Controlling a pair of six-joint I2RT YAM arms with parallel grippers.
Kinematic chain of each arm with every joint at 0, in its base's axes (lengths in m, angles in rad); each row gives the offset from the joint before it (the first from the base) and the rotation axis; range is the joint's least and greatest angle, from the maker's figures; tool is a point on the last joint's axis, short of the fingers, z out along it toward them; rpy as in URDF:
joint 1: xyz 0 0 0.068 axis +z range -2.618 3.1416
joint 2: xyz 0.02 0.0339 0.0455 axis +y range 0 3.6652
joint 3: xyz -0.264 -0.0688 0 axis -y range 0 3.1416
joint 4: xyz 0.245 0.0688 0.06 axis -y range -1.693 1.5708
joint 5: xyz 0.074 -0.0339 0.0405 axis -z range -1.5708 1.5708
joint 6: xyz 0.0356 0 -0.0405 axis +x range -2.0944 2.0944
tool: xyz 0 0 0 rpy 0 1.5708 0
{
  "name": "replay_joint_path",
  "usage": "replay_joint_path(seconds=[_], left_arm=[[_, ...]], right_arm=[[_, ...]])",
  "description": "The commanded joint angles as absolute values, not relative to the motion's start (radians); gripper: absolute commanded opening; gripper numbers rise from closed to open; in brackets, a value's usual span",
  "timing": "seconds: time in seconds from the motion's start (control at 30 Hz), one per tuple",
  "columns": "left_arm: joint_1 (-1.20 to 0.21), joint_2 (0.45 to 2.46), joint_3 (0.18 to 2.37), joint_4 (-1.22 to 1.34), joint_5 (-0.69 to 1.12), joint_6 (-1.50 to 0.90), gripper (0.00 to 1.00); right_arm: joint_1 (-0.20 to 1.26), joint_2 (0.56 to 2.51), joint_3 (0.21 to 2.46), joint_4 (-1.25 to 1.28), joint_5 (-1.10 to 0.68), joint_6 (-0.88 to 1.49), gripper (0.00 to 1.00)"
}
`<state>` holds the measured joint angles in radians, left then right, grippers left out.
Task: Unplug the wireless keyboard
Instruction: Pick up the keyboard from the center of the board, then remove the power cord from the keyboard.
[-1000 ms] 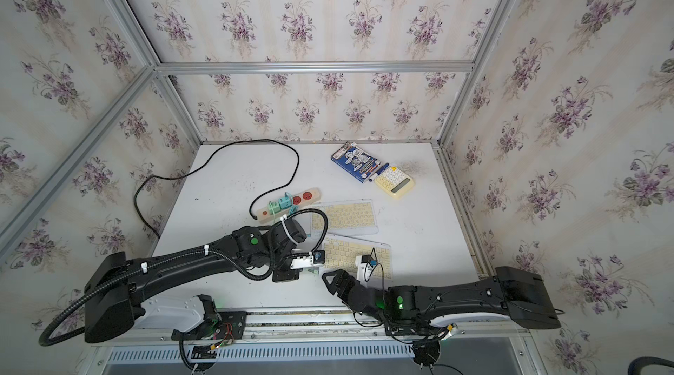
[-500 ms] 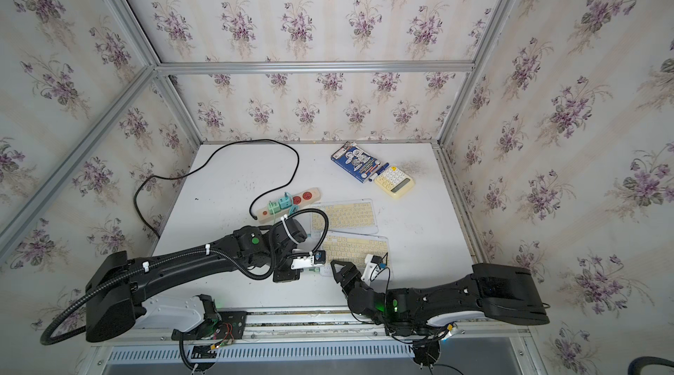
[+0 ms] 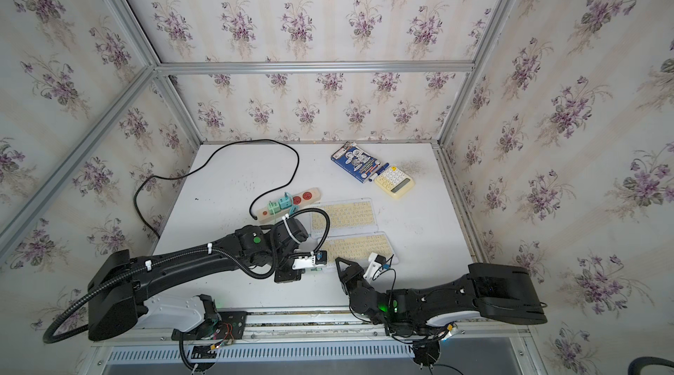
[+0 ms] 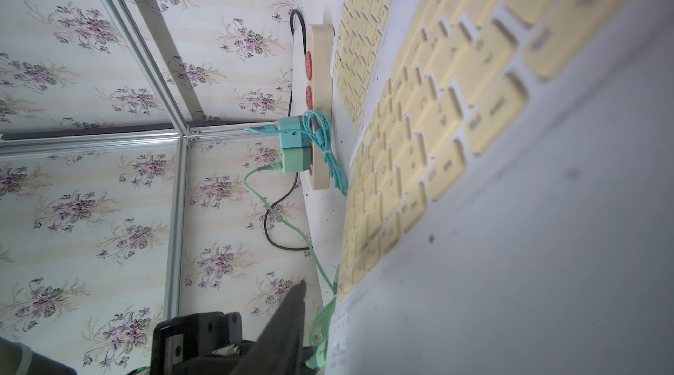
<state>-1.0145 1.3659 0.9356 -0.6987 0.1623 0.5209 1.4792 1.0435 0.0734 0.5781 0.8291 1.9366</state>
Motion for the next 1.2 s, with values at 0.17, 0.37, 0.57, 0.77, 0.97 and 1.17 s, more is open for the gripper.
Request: replay_joint_path(seconds=[0.17,0.37,0.57,0.77,0.97,1.17], left_arm=[[-1.014,1.37,0.947,-0.699,0.2,0.537,0.0],[-1.014,1.366,0.951,-0.699,0.2,0.534,0.18],[-1.014,1.334,0.946,-0.681,0.186,0.52,0.5],[-0.966,1.274,1.024,-0.663,0.112,0.339,0.73],[-0.945,1.144,1.081,-0.638,0.133,0.268,0.77],[-0.949,1.054,1.059,-0.599,0.198,0.188,0.77]], right_arm=[[1.48,1.01,0.097,0.505,0.887,1.965,0.24],[1.48,1.014,0.105,0.488,0.894,1.97,0.03],[1.479,0.982,0.111,0.479,0.919,1.91,0.0],[1.479,0.823,0.14,0.448,0.984,1.596,0.0],[1.477,0.629,0.214,0.42,1.009,1.186,0.0],[1.478,0.621,0.223,0.704,0.961,0.767,0.0]])
